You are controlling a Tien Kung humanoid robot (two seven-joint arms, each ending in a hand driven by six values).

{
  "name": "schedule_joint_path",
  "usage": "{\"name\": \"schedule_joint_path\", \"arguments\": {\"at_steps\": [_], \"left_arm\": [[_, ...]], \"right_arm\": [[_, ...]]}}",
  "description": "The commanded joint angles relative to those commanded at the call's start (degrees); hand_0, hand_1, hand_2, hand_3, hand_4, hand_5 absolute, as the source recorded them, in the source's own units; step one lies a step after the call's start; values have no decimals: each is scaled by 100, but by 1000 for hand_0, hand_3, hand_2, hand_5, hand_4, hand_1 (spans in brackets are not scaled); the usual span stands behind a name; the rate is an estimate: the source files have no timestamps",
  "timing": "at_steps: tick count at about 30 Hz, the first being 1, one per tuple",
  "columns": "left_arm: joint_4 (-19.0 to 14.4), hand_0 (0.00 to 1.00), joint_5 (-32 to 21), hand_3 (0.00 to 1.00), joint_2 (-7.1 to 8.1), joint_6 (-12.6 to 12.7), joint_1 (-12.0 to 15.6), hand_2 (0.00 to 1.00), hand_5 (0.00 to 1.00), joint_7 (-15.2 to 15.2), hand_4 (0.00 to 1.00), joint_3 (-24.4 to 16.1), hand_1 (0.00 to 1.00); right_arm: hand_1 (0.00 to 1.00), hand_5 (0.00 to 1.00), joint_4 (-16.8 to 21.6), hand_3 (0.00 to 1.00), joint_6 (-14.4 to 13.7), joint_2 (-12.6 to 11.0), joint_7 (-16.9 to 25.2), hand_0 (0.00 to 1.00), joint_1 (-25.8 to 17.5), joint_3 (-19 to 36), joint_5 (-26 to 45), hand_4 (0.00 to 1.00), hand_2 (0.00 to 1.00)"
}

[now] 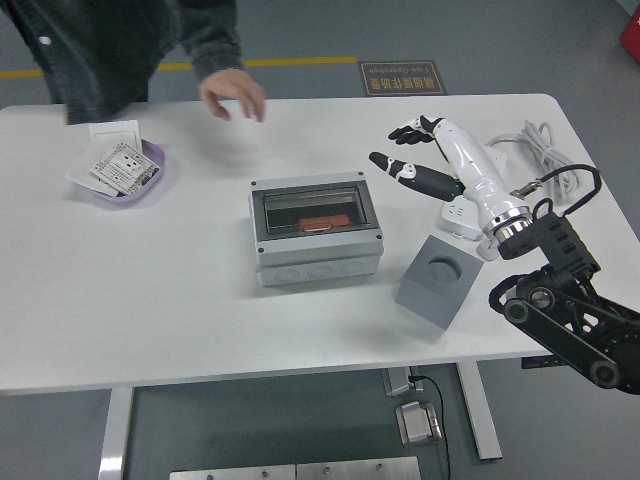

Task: Pick up the cylinder from the cube,place it in the box,flap close box

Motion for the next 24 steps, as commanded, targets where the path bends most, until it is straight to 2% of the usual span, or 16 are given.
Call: {"name": "schedule_joint_path", "arguments": {"at_steps": [5,11,16,21,24], "left_arm": [[0,652,129,580,13,1,59,579,109,23,552,-176,694],[0,652,112,580,18,4,85,578,106,20,550,-169,694],[0,652,-8,580,58,5,58,578,103,-13,547,-10,694],[0,652,-152,580,131,6,9,578,102,-70,544,179,694],[0,652,-137,580,169,-1,-12,578,102,-73,544,199,694]], "right_arm": [[617,834,64,613,-73,70,635,672,-789,1007,875,957,592],[601,836,35,610,50,234,1467,665,-1581,2008,2166,960,585],[610,832,31,611,80,296,1897,670,-1755,2593,3066,962,588],[627,829,62,627,68,282,1970,687,-1829,2818,3642,964,600],[627,829,75,627,56,269,1972,687,-1880,2894,3751,964,600]]}}
